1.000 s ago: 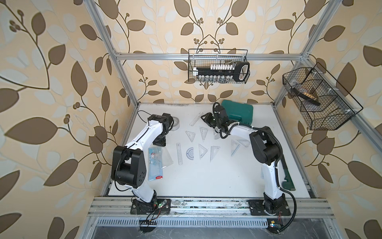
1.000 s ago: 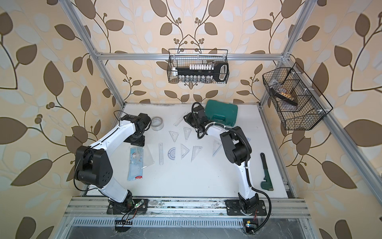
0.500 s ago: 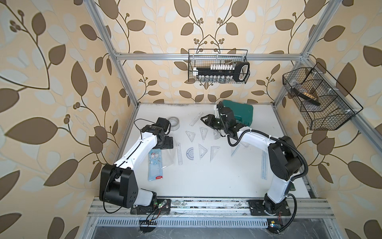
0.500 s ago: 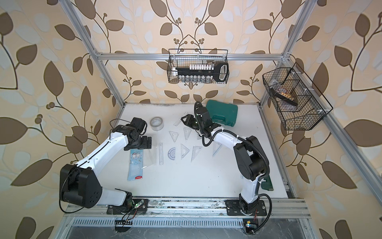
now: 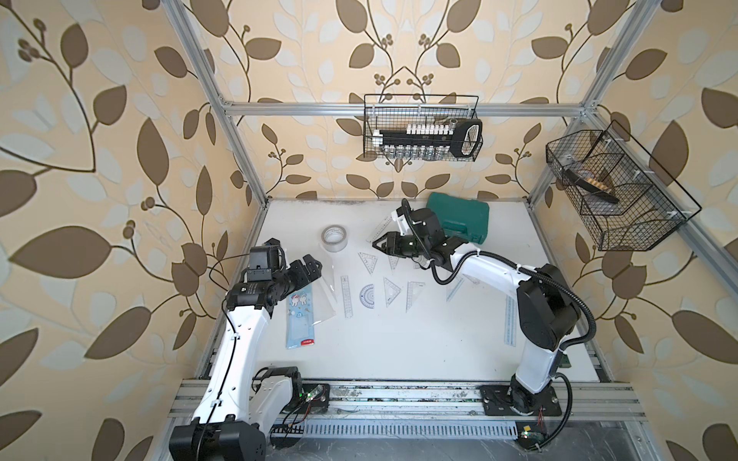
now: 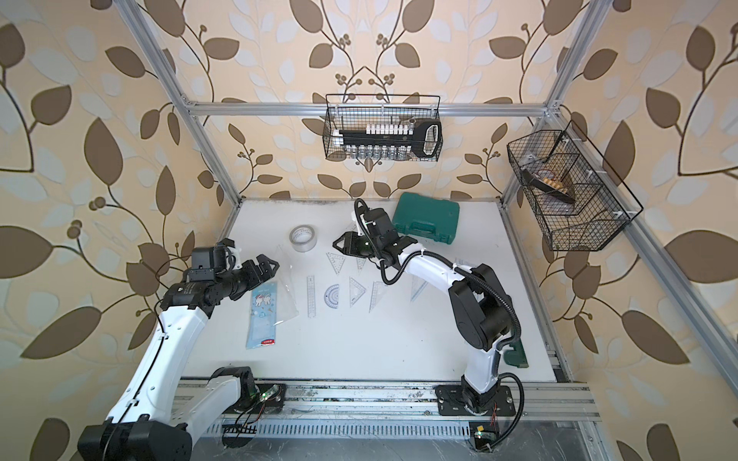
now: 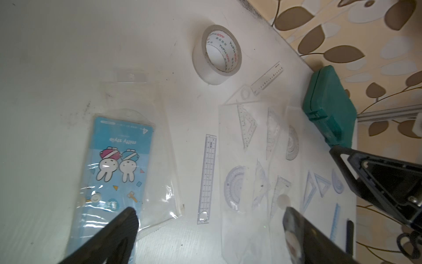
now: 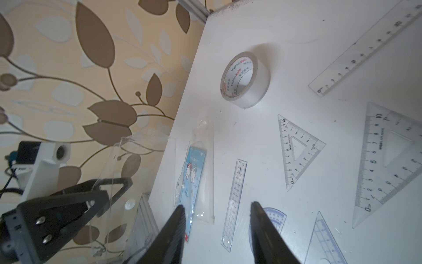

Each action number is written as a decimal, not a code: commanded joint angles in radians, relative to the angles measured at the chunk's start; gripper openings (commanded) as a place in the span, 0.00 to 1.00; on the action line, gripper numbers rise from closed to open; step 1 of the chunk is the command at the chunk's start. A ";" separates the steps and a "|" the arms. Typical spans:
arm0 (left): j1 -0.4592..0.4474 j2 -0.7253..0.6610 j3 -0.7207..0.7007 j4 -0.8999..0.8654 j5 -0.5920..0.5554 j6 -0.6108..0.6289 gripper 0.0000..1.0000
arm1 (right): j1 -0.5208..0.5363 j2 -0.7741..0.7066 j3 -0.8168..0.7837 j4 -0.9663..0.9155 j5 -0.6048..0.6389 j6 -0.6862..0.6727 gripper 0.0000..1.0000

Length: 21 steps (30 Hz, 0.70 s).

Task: Open the ruler set and take out the ruler
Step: Place the ruler set bag at the center of the board.

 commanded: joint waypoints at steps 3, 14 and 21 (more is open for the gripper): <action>0.111 -0.029 -0.074 0.202 0.333 -0.093 0.99 | 0.056 0.081 0.114 -0.092 -0.124 -0.117 0.46; 0.197 -0.058 -0.061 0.298 0.500 -0.158 0.99 | 0.232 0.352 0.471 -0.233 -0.167 -0.148 0.46; 0.263 -0.045 -0.118 0.435 0.625 -0.256 0.99 | 0.221 0.322 0.440 -0.159 -0.209 -0.123 0.48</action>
